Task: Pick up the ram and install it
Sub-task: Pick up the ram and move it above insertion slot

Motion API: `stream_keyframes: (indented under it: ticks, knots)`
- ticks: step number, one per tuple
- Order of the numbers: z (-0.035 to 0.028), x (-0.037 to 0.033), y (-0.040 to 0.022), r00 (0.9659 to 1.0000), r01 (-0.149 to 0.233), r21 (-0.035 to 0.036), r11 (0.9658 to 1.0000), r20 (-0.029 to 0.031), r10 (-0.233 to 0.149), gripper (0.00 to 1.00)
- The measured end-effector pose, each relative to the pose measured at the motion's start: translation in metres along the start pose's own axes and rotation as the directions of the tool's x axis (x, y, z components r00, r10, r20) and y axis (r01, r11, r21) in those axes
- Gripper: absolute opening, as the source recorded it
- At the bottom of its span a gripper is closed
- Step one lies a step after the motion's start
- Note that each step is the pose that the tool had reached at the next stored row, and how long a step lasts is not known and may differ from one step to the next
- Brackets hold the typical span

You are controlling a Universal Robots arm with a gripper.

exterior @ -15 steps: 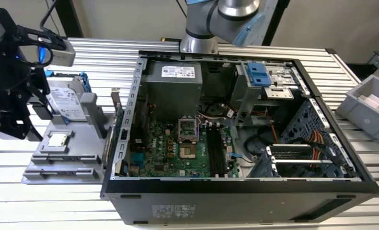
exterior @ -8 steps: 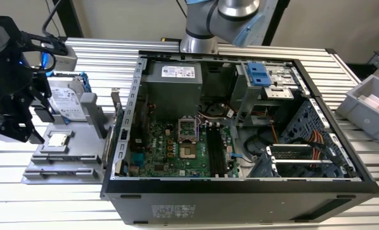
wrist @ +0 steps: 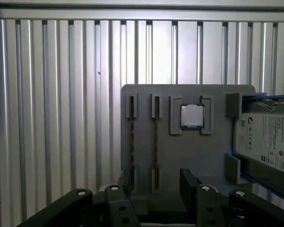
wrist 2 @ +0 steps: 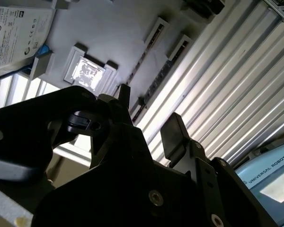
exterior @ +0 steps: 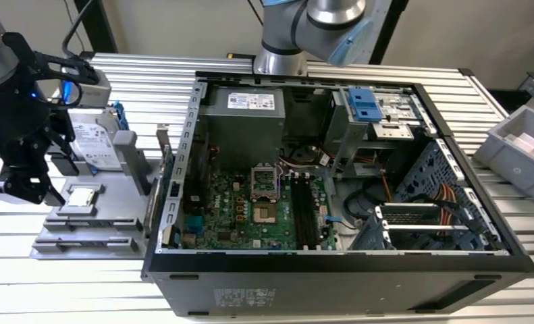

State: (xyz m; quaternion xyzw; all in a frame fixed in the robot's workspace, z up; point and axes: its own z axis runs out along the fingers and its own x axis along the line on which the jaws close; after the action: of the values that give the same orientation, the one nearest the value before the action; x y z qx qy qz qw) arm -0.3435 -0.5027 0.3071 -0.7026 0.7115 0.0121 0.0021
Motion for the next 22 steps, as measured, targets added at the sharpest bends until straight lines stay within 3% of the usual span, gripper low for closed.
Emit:
stream_keyframes:
  ticks: [22]
  knots:
    - [0.0214,0.0004,-0.0003,1.0,0.0,-0.0021,1.0,0.0,0.0,1.0]
